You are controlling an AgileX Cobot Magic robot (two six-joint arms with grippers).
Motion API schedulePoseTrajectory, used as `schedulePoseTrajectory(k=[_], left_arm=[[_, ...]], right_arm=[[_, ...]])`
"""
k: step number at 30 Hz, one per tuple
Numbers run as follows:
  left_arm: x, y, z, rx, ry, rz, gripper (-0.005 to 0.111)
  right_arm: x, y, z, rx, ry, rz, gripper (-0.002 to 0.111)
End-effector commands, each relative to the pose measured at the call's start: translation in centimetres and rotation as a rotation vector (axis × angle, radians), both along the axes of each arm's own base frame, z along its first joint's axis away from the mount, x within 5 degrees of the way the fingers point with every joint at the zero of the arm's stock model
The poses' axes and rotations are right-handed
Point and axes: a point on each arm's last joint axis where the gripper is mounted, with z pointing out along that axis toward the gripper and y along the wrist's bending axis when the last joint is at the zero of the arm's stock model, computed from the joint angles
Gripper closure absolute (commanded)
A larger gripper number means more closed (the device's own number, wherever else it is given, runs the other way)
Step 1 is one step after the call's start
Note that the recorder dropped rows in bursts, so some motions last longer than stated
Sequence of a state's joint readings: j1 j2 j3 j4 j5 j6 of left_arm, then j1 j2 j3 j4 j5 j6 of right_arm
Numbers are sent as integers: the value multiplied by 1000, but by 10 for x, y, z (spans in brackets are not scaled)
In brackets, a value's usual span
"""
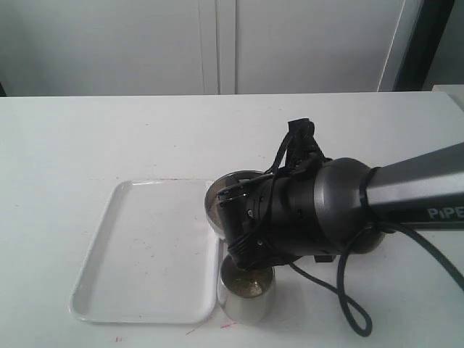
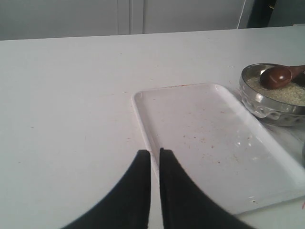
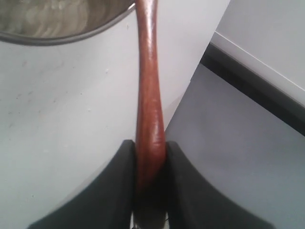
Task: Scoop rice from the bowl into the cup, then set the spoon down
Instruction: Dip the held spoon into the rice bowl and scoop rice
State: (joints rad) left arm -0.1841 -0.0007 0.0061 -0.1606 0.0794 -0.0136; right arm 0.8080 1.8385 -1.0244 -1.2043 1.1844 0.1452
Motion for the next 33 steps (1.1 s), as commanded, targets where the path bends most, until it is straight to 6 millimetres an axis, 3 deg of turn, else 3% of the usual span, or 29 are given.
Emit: schedulePoseTrajectory(k=[1,6,18,33], left_arm=[[0,0,2,-16,-5,-4,92],[0,0,2,-16,-5,-4,92],[0,0,2,-16,-5,-4,92],[0,0,2,-16,-5,-4,92]], right_arm=[[1,-3,0,10,17,-21,108],[0,-1,-1,55,37,-57,108],[7,21,23,224,133,-121,108],[21,11,33,121,79,-85,108]])
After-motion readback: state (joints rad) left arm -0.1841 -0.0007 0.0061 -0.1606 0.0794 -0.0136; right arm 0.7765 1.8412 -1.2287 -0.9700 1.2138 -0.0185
